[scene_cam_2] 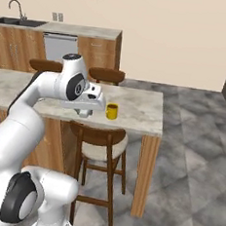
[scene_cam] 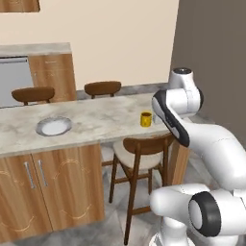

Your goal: Pick up the marshmallow and place it in the cup of hot chocolate on the dining counter.

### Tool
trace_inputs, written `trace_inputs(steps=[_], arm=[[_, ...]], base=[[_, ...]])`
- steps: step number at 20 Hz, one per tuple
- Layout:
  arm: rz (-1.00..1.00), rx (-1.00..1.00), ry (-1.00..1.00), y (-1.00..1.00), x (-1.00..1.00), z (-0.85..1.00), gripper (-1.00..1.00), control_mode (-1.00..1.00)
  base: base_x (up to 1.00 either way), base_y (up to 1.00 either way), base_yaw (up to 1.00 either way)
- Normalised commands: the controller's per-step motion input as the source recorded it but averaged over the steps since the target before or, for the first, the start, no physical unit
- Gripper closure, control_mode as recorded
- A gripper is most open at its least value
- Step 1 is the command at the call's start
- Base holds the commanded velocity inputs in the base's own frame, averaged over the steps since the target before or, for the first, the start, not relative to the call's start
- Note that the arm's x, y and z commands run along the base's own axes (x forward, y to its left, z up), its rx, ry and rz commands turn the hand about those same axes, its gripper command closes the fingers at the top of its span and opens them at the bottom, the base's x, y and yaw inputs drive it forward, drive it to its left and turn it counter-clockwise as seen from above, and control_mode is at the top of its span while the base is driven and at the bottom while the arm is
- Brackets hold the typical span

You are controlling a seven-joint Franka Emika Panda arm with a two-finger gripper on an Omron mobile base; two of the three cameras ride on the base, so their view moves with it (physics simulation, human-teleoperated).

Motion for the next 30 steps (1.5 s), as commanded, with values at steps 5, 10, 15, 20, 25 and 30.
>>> trace_inputs(steps=[5, 10, 15, 20, 25, 30], arm=[[0.00, 0.00, 0.00, 0.00, 0.00, 0.00, 1.00, 1.00], [0.00, 0.00, 0.00, 0.00, 0.00, 0.00, 1.00, 1.00], [0.00, 0.00, 0.00, 0.00, 0.00, 0.00, 1.00, 1.00], [0.01, 0.03, 0.01, -0.07, 0.32, -0.08, 1.00, -1.00], [0.01, 0.08, 0.05, -0.10, 0.91, -0.38, 1.00, -1.00], [0.02, 0.06, 0.01, -0.07, 0.69, -0.36, 1.00, -1.00]], base=[[0.67, -0.19, -0.04], [0.95, -0.19, 0.00], [0.76, -0.31, 0.00], [0.44, -0.16, 0.01], [0.00, 0.00, 0.00], [0.00, 0.00, 0.00]])
